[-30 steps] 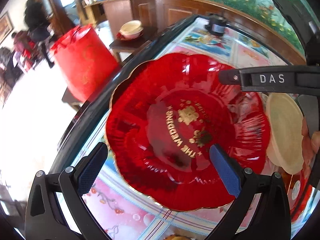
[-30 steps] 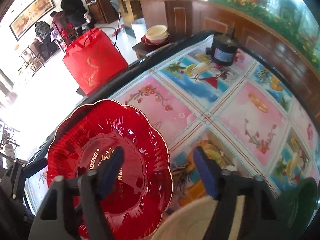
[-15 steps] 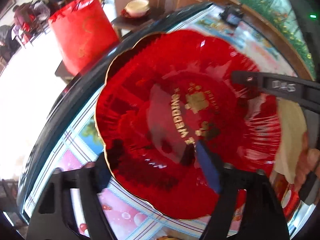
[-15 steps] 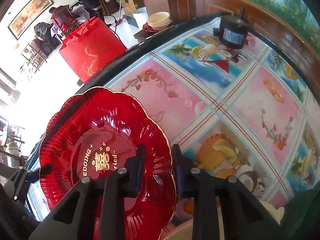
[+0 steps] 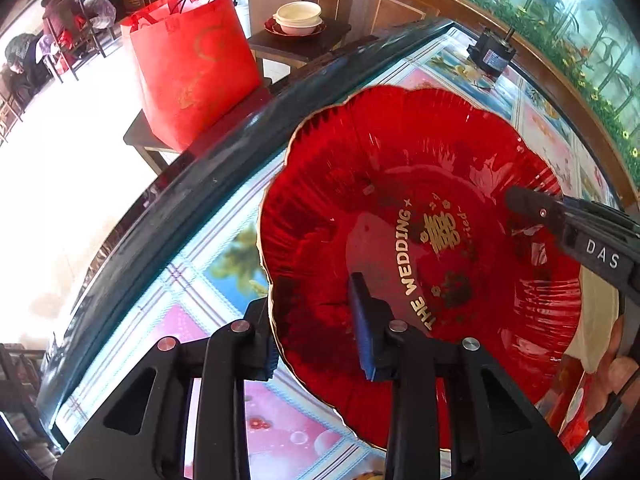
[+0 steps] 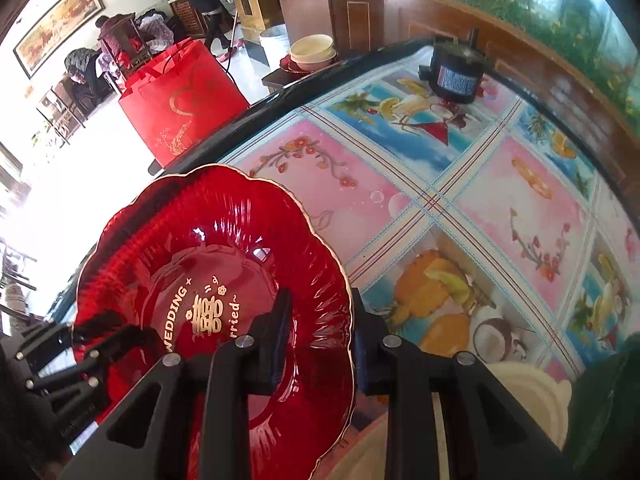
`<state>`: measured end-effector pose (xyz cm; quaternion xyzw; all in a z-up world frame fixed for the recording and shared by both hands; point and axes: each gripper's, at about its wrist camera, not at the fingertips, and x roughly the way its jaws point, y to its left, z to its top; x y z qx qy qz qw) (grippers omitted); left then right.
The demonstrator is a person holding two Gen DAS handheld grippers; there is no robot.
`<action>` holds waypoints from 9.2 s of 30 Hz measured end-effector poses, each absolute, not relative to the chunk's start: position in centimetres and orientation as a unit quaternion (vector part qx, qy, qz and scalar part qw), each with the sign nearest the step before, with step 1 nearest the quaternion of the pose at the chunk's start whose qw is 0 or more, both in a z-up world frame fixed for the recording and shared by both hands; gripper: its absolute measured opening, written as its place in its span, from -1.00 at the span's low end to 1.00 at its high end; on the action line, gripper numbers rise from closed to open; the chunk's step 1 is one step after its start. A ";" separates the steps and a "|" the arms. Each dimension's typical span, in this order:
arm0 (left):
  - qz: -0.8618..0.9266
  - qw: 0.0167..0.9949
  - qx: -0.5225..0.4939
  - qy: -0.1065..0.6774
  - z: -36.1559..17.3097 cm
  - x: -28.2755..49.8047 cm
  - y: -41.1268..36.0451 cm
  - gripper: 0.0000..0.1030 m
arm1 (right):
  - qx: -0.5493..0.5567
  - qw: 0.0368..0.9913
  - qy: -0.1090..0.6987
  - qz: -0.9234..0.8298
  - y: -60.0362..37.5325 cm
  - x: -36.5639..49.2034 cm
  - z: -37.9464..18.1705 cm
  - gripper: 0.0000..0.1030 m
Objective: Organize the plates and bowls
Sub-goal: 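Carry the large red plate to the table edge and open the left gripper, then move the left gripper to the small red plate with the sticker, then close the left gripper on the rim of the small red plate, then lower the small red plate onto the large red plate and release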
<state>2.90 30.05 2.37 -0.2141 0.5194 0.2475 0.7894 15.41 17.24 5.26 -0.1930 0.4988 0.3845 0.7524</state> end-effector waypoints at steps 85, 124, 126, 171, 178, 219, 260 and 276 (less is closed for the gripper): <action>0.032 0.892 -0.055 0.448 12.2 -2.4 14.8 0.21 | 0.007 0.842 0.495 0.214 -3.2 -4.2 10.3 0.42; 0.003 0.873 -0.026 0.487 7.8 2.8 4.5 0.21 | 0.044 0.848 0.506 0.153 -13.6 -1.1 9.0 0.49; 0.005 0.872 -0.025 0.489 7.5 3.0 4.4 0.21 | 0.045 0.848 0.507 0.151 -13.8 -0.8 8.8 0.50; 0.029 0.845 -0.049 0.532 2.7 6.0 4.3 0.21 | 0.040 0.837 0.528 0.139 -14.8 3.3 6.1 0.53; 0.039 0.837 -0.065 0.543 2.0 7.1 4.5 0.21 | 0.055 0.829 0.537 0.146 -15.0 4.5 5.3 0.53; 0.025 0.845 -0.072 0.530 5.8 3.3 7.3 -0.49 | 0.010 0.826 0.530 0.192 -12.8 1.7 7.8 -0.75; 0.186 0.817 -0.124 0.531 5.4 -13.1 31.3 -0.48 | -0.127 0.757 0.529 0.363 14.1 -7.8 5.6 -0.62; 0.172 0.819 -0.074 0.543 4.3 -12.1 30.7 -0.48 | -0.149 0.752 0.545 0.340 14.8 -8.1 4.4 -0.55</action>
